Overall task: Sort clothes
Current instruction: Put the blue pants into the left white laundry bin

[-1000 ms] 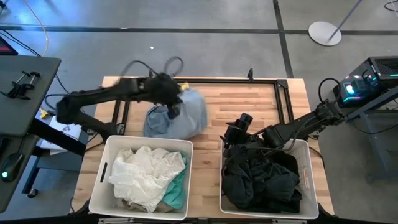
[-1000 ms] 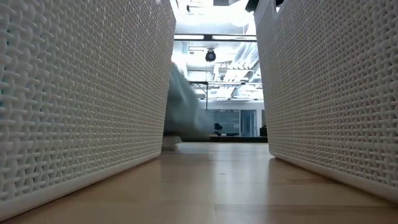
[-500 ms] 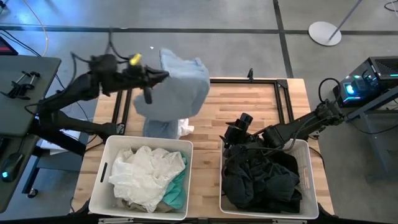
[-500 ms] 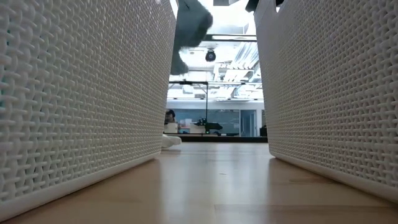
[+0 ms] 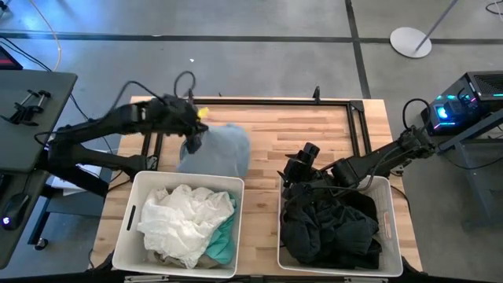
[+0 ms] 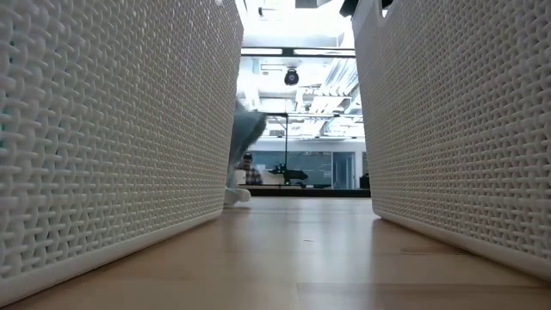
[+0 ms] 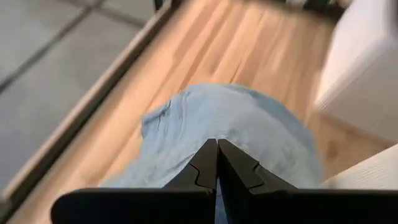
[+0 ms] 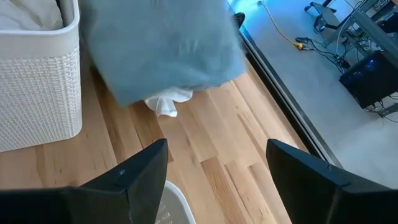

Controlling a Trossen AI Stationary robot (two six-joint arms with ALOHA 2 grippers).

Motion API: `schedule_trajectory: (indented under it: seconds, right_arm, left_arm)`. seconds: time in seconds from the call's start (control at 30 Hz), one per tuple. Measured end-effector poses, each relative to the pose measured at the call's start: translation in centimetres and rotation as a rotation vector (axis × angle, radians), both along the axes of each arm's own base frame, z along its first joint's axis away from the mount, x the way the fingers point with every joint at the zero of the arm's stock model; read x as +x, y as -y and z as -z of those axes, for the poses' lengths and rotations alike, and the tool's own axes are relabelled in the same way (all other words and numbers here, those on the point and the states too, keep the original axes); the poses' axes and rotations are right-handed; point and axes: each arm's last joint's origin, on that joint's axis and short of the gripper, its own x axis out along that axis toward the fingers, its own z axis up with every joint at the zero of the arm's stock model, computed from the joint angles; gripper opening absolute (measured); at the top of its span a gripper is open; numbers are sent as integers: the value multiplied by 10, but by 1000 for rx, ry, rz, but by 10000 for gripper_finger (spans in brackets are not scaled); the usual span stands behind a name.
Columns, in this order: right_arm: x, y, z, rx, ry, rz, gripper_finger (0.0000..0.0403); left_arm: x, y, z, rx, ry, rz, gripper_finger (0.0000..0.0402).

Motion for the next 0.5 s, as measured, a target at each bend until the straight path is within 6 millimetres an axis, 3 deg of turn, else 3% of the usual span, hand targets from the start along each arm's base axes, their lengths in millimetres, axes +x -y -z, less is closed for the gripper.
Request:
schedule_trajectory:
  seconds: [0.23, 0.37, 0.5]
  right_arm:
    - [0, 0, 0, -2, 0, 1, 259]
    - [0, 0, 0, 2, -4, -2, 259]
    - [0, 1, 0, 2, -4, 1, 259]
  left_arm:
    - [-3, -11, 63, -95, -170, -98, 8]
    - [-8, -14, 74, -132, -217, -78, 53]
    - [-9, -18, 70, -161, -204, -60, 121]
